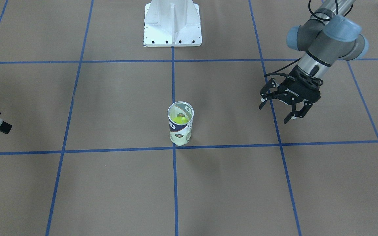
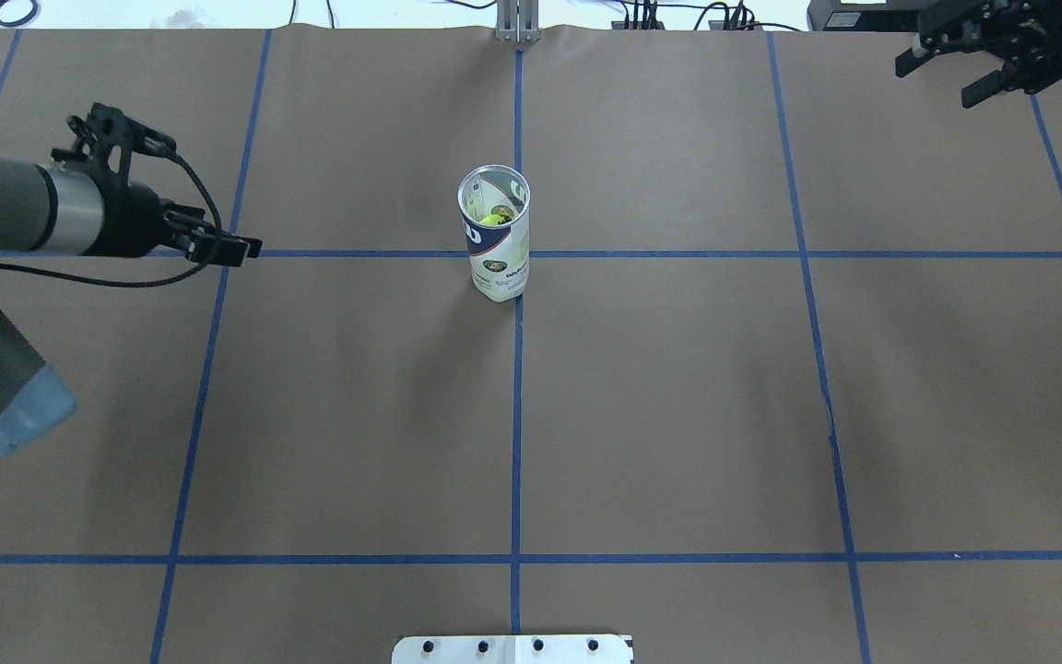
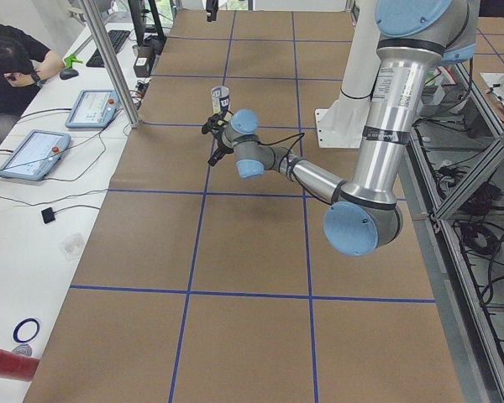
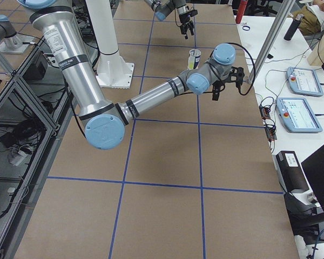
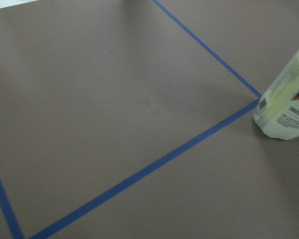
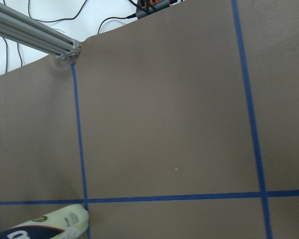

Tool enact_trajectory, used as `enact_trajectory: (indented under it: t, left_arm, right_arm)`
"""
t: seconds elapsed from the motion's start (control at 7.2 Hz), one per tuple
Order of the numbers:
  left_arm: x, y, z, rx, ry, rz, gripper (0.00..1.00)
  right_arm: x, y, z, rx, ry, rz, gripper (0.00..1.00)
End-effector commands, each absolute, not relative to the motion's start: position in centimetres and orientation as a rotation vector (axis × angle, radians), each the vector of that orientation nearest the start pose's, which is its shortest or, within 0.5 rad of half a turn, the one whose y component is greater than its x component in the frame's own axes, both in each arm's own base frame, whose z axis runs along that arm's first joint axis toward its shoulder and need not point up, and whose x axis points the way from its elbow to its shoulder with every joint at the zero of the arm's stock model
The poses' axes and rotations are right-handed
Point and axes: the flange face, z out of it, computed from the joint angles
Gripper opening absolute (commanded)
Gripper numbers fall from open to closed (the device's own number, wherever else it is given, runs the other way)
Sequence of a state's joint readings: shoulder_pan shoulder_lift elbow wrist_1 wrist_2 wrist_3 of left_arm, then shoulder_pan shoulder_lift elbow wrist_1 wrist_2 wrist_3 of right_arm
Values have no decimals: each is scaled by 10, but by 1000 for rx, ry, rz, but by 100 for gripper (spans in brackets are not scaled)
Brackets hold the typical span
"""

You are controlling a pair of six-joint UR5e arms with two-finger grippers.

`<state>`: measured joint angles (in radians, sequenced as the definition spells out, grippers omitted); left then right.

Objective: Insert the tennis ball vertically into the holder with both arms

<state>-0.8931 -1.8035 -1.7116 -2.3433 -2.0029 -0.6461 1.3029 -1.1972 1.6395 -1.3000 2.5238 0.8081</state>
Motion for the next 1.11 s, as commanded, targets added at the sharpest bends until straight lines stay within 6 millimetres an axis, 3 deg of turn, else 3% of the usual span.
enact_trajectory:
  t: [0.0,0.28,0.42,0.69,0.97]
  left_arm:
    - [249,-550,420,607,825,329,100]
    - [201,-574,470,602,710,323,100]
    - [159,-566,517,553,653,312,100]
    - [84,-572,527,424,758,291,100]
    - [11,-568,551,387,734,388,100]
  right_arm:
    - [-77,-612,454,189,-971,39,99]
    - [-40,-598,535,127,-870,-86,99]
    - [-23,-591,556,94,-811,-161,99]
    - [22,-579,587,60,-666,-347,99]
    - [47,-545,625,46,-687,-385,99]
